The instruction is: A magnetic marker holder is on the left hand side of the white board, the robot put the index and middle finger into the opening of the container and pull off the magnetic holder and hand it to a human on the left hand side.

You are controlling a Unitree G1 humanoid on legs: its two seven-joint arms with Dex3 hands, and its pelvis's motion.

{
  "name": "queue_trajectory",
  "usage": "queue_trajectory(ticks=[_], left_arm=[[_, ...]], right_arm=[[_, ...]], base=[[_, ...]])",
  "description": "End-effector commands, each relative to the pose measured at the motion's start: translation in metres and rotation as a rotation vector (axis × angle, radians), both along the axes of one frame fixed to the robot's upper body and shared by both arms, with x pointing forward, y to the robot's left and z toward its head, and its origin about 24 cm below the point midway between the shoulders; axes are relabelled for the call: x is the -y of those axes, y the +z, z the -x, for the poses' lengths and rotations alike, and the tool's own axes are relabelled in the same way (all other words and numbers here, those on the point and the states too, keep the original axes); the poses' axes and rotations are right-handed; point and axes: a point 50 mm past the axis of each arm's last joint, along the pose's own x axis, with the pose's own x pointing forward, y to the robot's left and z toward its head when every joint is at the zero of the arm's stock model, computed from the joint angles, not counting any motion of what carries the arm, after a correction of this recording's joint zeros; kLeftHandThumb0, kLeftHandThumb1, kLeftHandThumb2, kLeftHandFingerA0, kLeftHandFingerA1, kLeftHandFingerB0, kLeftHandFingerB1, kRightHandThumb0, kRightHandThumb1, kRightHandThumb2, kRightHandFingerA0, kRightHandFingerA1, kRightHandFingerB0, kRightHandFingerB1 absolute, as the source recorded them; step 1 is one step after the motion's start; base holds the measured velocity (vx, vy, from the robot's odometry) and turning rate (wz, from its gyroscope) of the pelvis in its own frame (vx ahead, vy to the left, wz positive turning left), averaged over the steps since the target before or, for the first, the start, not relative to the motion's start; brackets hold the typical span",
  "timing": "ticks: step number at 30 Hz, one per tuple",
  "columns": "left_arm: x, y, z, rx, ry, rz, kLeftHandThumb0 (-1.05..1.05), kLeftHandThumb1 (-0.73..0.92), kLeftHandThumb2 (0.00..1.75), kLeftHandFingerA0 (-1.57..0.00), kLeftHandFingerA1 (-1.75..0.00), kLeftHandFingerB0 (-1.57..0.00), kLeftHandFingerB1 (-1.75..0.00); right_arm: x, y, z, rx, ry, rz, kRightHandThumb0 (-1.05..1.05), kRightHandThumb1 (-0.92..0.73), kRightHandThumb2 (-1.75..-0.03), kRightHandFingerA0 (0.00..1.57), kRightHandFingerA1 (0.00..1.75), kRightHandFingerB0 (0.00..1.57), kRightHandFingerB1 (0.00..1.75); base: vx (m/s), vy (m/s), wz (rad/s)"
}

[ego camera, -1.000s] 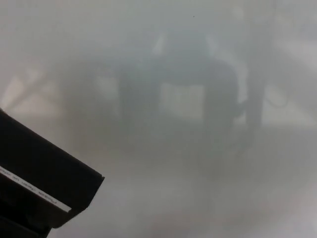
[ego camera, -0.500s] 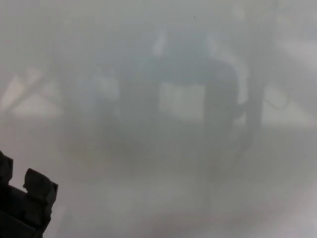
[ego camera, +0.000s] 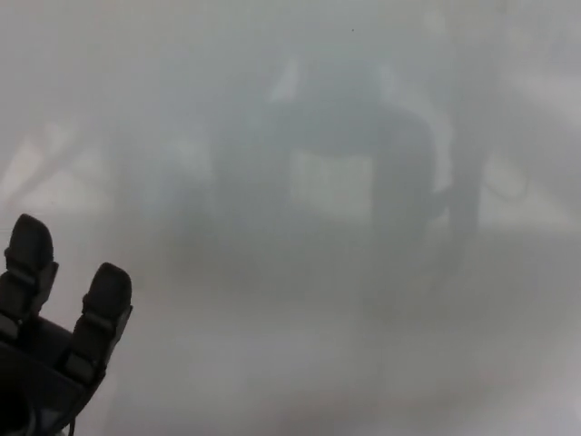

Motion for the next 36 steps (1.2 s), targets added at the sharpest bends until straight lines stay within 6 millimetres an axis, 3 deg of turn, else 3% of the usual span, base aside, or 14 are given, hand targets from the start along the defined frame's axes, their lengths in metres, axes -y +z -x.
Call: queue_trajectory(ticks=[1,5,7,8,9,10,12,14,16,20,24,25,27,36], left_arm=[[-0.018,-0.031,-0.006,-0.314,0.194,-0.417,-0.54,0.47,0.55,-0.27,-0.32,-0.28,-0.33],[-0.023,-0.042,-0.004,-0.401,0.255,-0.573,-0.49,0.48,0.55,-0.30,-0.33,-0.25,-0.31],[-0.029,-0.076,0.012,-0.557,0.398,-0.844,-0.50,0.39,0.67,-0.33,-0.44,-0.28,-0.40],[-0.032,-0.089,0.020,-0.609,0.440,-0.956,-0.43,0.48,0.55,-0.33,-0.35,-0.31,-0.31],[-0.033,-0.098,0.027,-0.642,0.464,-1.039,-0.43,0.48,0.55,-0.33,-0.35,-0.31,-0.31],[-0.035,-0.108,0.036,-0.676,0.487,-1.130,-0.51,0.49,0.56,-0.30,-0.34,-0.31,-0.31],[-0.037,-0.121,0.049,-0.708,0.513,-1.254,-0.51,0.49,0.56,-0.30,-0.34,-0.31,-0.31],[-0.037,-0.121,0.049,-0.707,0.517,-1.258,-0.51,0.49,0.56,-0.30,-0.34,-0.31,-0.31],[-0.039,-0.137,0.073,-0.756,0.507,-1.353,-0.48,0.52,0.56,-0.35,-0.35,-0.30,-0.30],[-0.036,-0.152,0.090,-0.790,0.452,-1.485,-0.50,0.53,0.56,-0.31,-0.34,-0.25,-0.29],[-0.036,-0.154,0.091,-0.788,0.453,-1.502,-0.50,0.53,0.56,-0.31,-0.34,-0.25,-0.29],[-0.032,-0.164,0.103,-0.825,0.404,-1.572,-0.61,0.45,0.71,-0.17,-0.41,-0.11,-0.35],[-0.028,-0.177,0.122,-0.870,0.324,-1.692,-0.62,0.45,0.73,-0.17,-0.42,-0.10,-0.35],[-0.029,-0.184,0.131,-0.902,0.301,-1.782,-0.61,0.45,0.72,-0.17,-0.41,-0.10,-0.35]], right_arm=[[0.005,-0.003,0.013,-0.024,-0.018,-0.011,-0.63,-0.76,-0.63,0.58,0.44,0.21,0.29],[0.006,-0.004,0.018,-0.035,-0.018,-0.011,-0.63,-0.73,-0.63,0.57,0.44,0.21,0.29],[0.007,-0.006,0.026,-0.048,-0.001,0.015,-0.64,-0.75,-0.65,0.54,0.42,0.19,0.28],[0.007,-0.007,0.028,-0.053,0.002,0.017,-0.68,-0.63,-0.94,0.44,0.54,0.15,0.42],[0.007,-0.007,0.030,-0.056,0.001,0.014,-0.68,-0.63,-0.94,0.44,0.54,0.15,0.42],[0.007,-0.007,0.030,-0.057,0.002,0.018,-0.62,-0.76,-0.64,0.47,0.40,0.21,0.28],[0.007,-0.007,0.030,-0.057,0.004,0.025,-0.62,-0.76,-0.64,0.47,0.40,0.21,0.28],[0.007,-0.007,0.030,-0.057,0.004,0.025,-0.62,-0.76,-0.64,0.47,0.40,0.21,0.28],[0.005,-0.009,0.039,-0.070,0.006,0.014,-0.57,-0.78,-0.63,0.46,0.39,0.21,0.27],[0.005,-0.009,0.038,-0.067,0.014,0.027,-0.59,-0.78,-0.63,0.48,0.40,0.21,0.28],[0.005,-0.008,0.038,-0.066,0.014,0.028,-0.59,-0.78,-0.63,0.48,0.40,0.21,0.28],[0.004,-0.009,0.041,-0.073,0.014,0.026,-0.60,-0.78,-0.63,0.48,0.40,0.20,0.28],[0.003,-0.010,0.045,-0.083,0.011,0.020,-0.60,-0.77,-0.64,0.48,0.40,0.20,0.28],[0.004,-0.010,0.046,-0.079,0.011,0.018,-0.59,-0.78,-0.64,0.48,0.41,0.21,0.28]], base=[[0.00,0.000,0.00],[0.00,0.000,0.00],[0.00,0.000,0.00],[0.00,0.000,0.00],[0.00,0.000,0.00],[0.00,0.000,0.00],[0.00,0.000,0.00],[0.00,0.000,0.00],[0.00,0.000,0.00],[0.00,0.000,0.00],[0.00,0.000,0.00],[0.00,0.000,0.00],[0.00,0.000,0.00],[0.00,0.000,0.00]])
